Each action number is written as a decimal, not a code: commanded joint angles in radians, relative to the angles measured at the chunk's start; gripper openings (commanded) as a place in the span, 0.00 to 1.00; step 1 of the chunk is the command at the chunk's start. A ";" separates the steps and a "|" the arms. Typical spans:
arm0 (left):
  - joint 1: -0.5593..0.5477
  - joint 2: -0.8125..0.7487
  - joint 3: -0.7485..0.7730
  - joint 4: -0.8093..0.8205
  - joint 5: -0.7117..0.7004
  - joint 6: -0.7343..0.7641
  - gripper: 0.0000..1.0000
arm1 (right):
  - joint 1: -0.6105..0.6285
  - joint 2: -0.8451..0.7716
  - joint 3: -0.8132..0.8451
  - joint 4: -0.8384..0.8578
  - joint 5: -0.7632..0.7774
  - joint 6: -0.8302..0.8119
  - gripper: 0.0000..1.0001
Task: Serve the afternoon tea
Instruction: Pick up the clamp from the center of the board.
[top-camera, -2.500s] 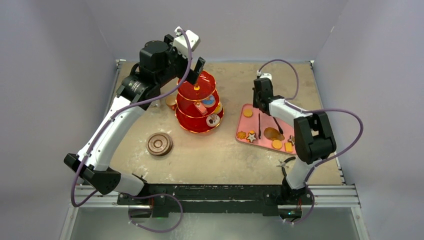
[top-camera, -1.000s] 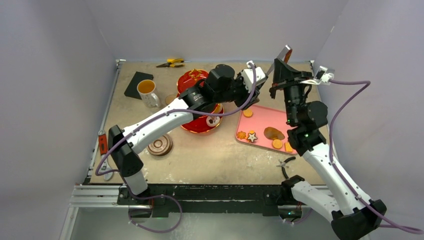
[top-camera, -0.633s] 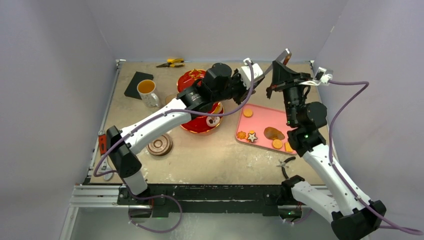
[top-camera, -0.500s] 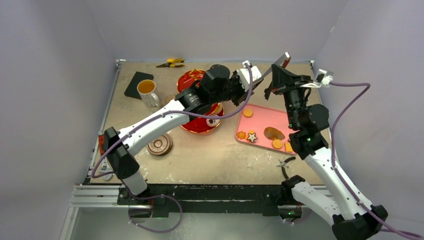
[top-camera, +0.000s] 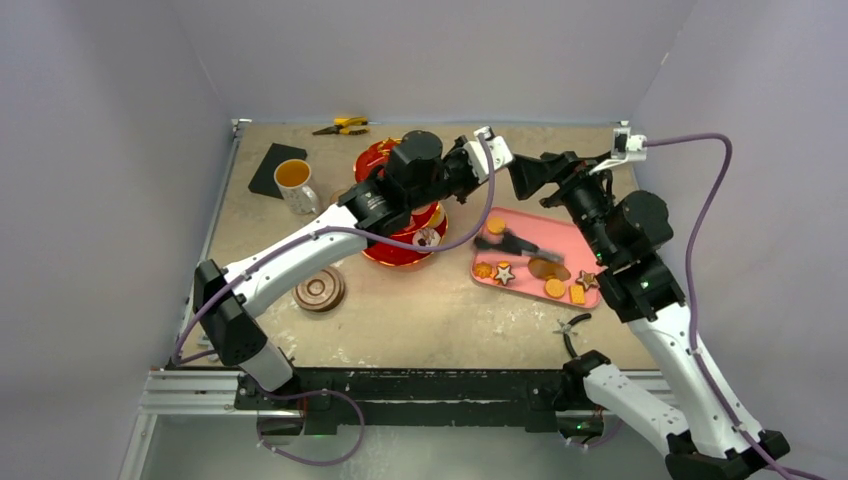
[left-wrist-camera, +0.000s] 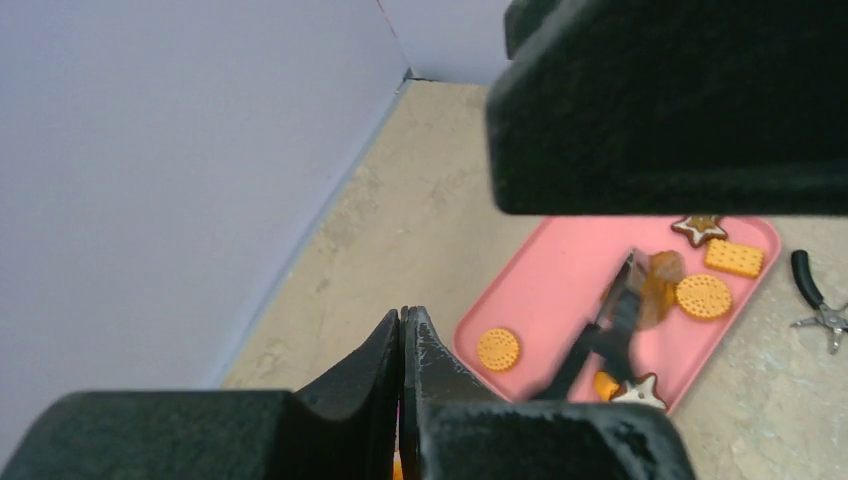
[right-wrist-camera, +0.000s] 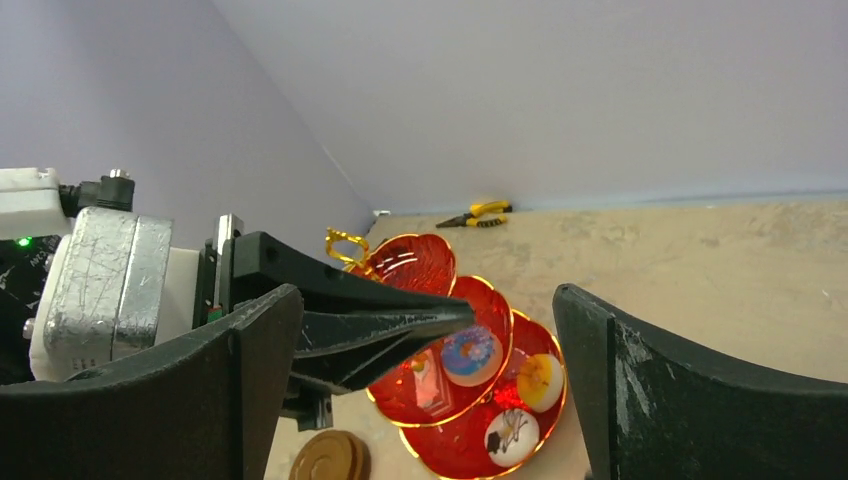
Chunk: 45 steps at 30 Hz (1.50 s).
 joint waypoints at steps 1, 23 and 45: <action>0.001 -0.061 -0.028 0.121 -0.045 0.091 0.00 | 0.002 0.019 0.149 -0.275 -0.026 -0.024 0.99; 0.002 -0.187 -0.152 0.032 -0.002 0.015 0.00 | -0.050 0.413 0.080 -0.279 0.237 -0.016 0.85; 0.018 -0.241 -0.149 -0.018 -0.010 -0.003 0.00 | -0.078 1.116 0.351 -0.098 0.082 0.032 0.67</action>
